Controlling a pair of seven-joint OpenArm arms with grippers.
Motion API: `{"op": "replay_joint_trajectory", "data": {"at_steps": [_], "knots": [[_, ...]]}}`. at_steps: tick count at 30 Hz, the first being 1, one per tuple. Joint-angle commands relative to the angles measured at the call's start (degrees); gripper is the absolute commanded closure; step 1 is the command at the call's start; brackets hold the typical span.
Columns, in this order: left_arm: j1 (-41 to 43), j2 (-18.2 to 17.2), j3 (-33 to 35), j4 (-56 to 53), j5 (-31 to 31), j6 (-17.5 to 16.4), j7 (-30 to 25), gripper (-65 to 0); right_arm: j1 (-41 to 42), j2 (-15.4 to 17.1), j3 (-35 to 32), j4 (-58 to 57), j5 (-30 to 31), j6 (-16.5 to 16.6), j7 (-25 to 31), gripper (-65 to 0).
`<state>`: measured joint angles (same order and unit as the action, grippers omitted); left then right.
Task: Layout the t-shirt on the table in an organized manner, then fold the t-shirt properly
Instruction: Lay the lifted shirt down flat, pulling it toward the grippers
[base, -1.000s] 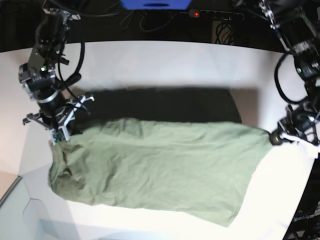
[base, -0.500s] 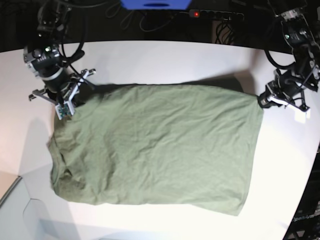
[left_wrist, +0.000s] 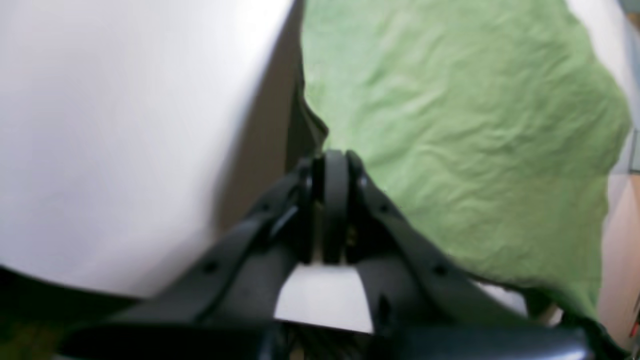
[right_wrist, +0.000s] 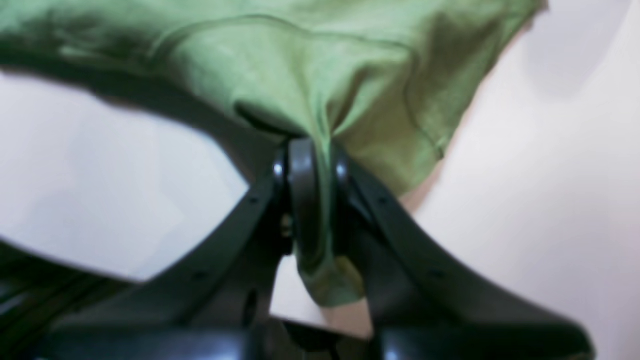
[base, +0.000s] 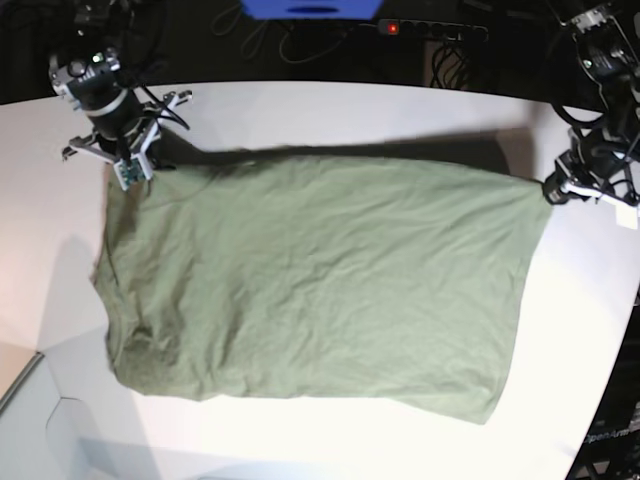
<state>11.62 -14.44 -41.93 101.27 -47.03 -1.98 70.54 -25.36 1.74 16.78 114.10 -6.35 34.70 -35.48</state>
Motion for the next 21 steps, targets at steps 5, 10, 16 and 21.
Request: {"op": "replay_joint_trajectory", "data": {"at_steps": [5, 10, 16, 21], "knots": [[0.1, -0.9, -0.4, -2.1, -1.4, -0.3, -0.5, -0.1, -0.7, 0.0, 0.4, 0.9, 0.4, -0.5, 1.7, 0.0], [1.4, -1.2, -0.5, -2.0, -1.3, -0.3, -0.5, -7.4, -0.9, -0.1, 0.4, 0.9, 0.3, -0.5, 1.6, -10.7], [3.1, -1.2, -4.7, -1.8, -1.4, -0.3, 0.4, -28.6, -2.2, 0.0, 0.5, 1.0, 0.3, -0.4, 2.1, -33.5], [2.9, -1.3, -11.5, -0.3, -1.5, -0.4, 6.1, -29.1, -2.3, -0.1, 2.9, 1.3, 0.7, -0.4, 2.1, -39.0]]}}
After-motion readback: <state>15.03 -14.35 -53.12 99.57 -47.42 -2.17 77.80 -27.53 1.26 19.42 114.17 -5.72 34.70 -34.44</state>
